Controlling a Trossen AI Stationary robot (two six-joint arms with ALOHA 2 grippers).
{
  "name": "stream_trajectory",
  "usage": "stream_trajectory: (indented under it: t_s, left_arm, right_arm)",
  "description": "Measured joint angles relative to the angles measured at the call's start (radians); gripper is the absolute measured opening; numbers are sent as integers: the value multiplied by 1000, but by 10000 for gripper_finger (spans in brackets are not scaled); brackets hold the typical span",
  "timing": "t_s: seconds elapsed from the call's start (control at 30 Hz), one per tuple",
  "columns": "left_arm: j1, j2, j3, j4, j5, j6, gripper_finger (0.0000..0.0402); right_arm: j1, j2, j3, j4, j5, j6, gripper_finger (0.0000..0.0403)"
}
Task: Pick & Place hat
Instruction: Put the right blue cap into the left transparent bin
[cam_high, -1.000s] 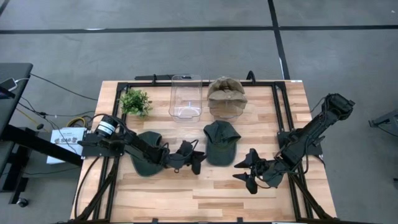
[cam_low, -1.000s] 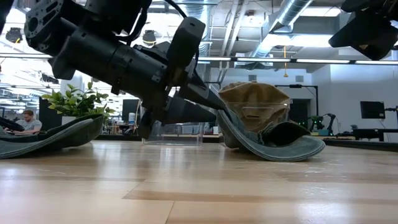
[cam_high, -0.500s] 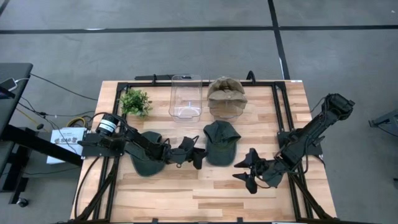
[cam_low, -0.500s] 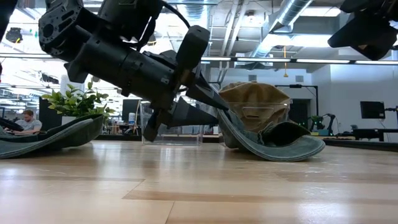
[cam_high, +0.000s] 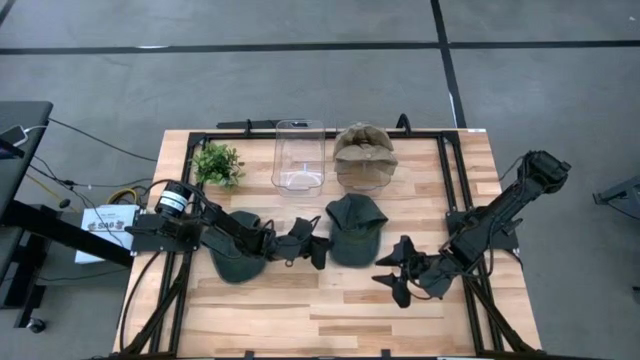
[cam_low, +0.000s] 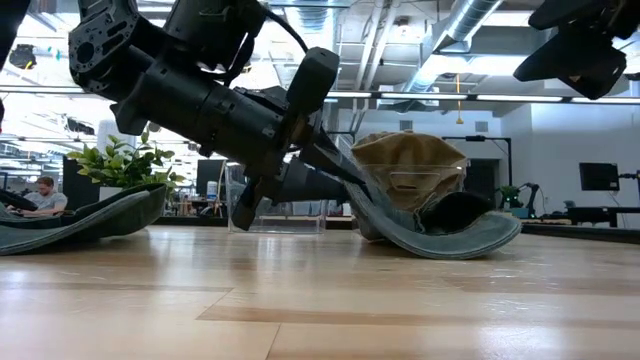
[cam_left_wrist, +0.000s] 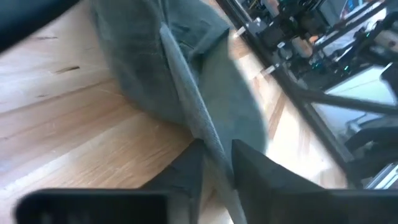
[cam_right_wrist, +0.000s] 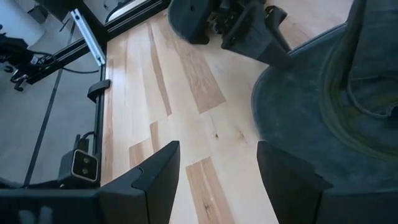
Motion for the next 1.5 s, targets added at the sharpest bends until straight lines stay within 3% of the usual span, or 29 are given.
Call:
stream_trajectory:
  t_s: [0.17, 0.57, 0.7, 0.83, 0.97, 1.2, 1.5]
  left_arm:
    - [-1, 0, 1, -36, 16, 58, 13]
    - [-116, -2, 2, -118, -55, 130, 12]
    - [-174, -2, 17, -121, -66, 187, 12]
    - [-229, -1, 61, -122, -59, 309, 12]
    - [-270, 0, 106, -125, -55, 414, 12]
    - [-302, 1, 141, -125, -30, 495, 13]
    - [-318, 1, 141, -125, -26, 494, 13]
  right_arm:
    - [-14, 0, 0, 1, 7, 0, 205]
    - [-32, -1, 1, 12, 143, 0, 194]
    - [-65, -1, 22, 10, 157, -47, 160]
    - [-110, -1, 71, 10, 156, -182, 91]
    - [-143, -2, 126, 11, 63, -394, 13]
    - [-115, -2, 192, 11, -131, -635, 3]
    - [-1, 33, 201, 15, -246, -578, 0]
